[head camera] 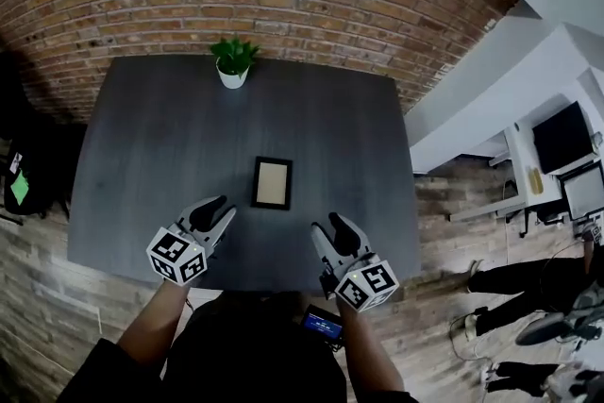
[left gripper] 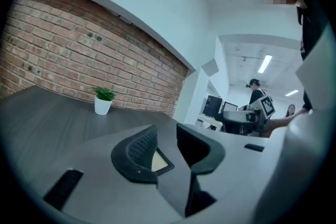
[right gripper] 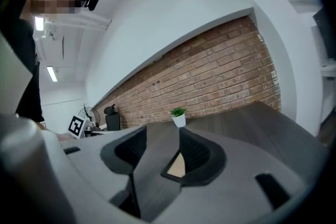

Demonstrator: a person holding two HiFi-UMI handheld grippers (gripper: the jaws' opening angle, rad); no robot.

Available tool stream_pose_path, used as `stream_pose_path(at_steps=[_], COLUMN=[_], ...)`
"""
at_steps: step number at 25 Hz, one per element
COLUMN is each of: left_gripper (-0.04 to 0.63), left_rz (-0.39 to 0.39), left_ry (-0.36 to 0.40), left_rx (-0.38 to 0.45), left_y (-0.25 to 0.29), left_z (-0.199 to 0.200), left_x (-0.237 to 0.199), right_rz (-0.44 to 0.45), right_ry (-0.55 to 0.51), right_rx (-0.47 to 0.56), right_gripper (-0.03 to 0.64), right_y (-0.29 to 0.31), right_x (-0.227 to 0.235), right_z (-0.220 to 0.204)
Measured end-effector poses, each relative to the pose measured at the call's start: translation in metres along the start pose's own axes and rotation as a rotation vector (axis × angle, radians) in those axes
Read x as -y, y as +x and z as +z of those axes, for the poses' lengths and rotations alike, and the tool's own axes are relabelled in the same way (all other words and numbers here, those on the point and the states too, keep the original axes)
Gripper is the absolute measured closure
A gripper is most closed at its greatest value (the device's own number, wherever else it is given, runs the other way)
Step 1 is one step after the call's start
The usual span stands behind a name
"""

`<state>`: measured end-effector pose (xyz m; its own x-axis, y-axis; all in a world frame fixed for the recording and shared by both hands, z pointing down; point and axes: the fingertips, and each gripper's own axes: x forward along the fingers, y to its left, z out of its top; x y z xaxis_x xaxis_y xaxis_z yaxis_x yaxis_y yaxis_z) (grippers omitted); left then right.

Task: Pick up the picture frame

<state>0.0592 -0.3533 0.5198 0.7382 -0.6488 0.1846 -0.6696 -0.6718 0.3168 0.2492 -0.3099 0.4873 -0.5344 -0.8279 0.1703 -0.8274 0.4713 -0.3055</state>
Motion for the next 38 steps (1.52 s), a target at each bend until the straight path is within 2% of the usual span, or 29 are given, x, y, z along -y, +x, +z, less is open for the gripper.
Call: stream_pose_path(at_steps=[4,15,26,32,38], left_gripper=[0.479,0.451,0.44,0.439,0.439], left_rz=[0.024,0.03,0.078,0.08,0.083], left_ry=[-0.053,-0.172,-0.285,-0.298,-0.295], left_rx=[-0.102,-0.384,-0.485,-0.554,-0.598], left_y=[0.033,0.103,0.134,0.141,0.148], left_z=[-0.02,-0.087,-0.117,-0.133,-0.143], left_x=[-0.022,-0.064,-0.089,-0.095,-0.095], right_rz=[-0.038,-0.04,-0.073,-0.111,-0.135], right_ry=[0.046,0.222,0.283,0.267,0.262], right_rx=[-0.083,-0.299,-0.462,-0.561,-0.591], right_gripper=[0.419,0.419,0.419,0.419,0.419], right_y=[0.032,0.115,0.16,0.167,0.172], right_x=[0.032,0.09,0.104,0.109,0.111], right_z=[-0.017,-0.095,-0.138,-0.162,-0.172])
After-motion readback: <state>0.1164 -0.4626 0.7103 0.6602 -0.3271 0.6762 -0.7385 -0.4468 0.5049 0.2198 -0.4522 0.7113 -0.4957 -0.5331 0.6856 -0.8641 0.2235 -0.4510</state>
